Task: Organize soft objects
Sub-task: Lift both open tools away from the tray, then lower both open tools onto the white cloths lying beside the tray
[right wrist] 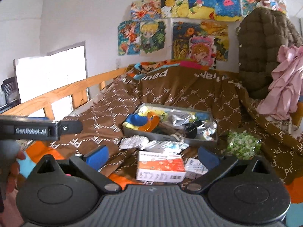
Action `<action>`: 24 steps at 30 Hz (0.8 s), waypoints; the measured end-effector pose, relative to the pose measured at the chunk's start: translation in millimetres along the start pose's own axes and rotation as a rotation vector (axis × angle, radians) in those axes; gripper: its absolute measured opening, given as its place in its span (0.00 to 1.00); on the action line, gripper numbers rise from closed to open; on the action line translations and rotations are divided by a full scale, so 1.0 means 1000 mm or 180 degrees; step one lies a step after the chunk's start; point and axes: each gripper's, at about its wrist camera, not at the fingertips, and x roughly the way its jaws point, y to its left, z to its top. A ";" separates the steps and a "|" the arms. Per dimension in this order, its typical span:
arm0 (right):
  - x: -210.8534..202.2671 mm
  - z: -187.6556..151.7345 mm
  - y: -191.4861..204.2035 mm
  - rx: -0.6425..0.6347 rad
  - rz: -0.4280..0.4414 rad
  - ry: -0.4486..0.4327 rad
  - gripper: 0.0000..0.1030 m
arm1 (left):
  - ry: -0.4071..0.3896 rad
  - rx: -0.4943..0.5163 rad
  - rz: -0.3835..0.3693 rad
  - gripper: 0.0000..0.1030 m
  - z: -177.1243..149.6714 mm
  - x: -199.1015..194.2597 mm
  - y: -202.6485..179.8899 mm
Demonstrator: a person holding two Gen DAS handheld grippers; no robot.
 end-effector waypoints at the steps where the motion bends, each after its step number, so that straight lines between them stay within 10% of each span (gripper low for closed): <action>1: 0.000 0.003 0.002 -0.0015 -0.0003 0.0023 1.00 | 0.0007 0.0007 -0.0011 0.99 0.004 0.000 0.002; 24: 0.141 0.035 -0.027 -0.0431 0.0069 0.0549 1.00 | 0.0320 0.0108 0.0013 0.99 0.004 0.130 0.034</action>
